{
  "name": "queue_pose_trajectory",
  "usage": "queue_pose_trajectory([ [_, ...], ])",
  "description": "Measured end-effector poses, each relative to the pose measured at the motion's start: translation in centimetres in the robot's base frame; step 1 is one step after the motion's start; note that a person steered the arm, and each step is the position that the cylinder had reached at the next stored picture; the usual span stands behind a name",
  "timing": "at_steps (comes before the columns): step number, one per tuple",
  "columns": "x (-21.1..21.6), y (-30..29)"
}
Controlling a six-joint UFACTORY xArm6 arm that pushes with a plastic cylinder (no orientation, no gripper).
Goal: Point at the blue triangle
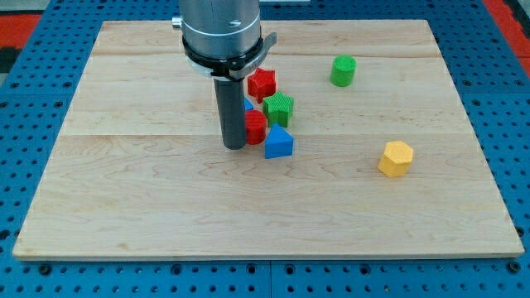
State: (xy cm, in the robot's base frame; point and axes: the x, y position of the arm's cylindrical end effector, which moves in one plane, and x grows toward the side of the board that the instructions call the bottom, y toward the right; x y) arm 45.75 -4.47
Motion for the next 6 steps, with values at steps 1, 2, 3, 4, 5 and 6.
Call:
queue_pose_trajectory([
  [1, 0.9, 0.2],
  [2, 4.0, 0.2],
  [3, 5.9, 0.5],
  [4, 6.0, 1.8],
  [5, 5.6, 3.1],
  [6, 4.9, 3.3],
])
